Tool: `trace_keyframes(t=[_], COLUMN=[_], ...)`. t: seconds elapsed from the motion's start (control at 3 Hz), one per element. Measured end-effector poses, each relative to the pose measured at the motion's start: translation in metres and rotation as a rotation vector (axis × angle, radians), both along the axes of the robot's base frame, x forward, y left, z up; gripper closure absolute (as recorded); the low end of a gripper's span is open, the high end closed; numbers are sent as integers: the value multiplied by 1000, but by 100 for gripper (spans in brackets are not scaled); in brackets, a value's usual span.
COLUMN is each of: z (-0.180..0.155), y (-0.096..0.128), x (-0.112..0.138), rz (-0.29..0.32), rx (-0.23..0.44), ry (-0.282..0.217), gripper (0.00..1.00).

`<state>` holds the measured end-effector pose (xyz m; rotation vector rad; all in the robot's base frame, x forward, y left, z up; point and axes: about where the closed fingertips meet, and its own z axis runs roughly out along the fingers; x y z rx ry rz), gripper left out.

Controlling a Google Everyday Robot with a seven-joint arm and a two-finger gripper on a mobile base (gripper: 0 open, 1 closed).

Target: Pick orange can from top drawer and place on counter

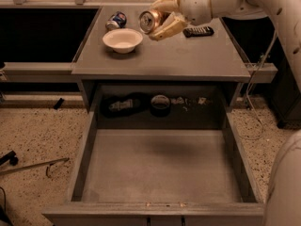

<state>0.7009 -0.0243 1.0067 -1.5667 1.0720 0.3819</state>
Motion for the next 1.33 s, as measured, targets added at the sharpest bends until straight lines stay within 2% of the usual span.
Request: trace_keyframes(t=[0.33,0.67,1.0,1.33], z=[-10,-21,-21,-21], y=[-9,-16,-16,-23], x=[10,17,17,32], rz=[-92,-153,-153,-214], rx=[20,49,49,84], ry=[60,100,100,128], gripper=[100,100,100,100])
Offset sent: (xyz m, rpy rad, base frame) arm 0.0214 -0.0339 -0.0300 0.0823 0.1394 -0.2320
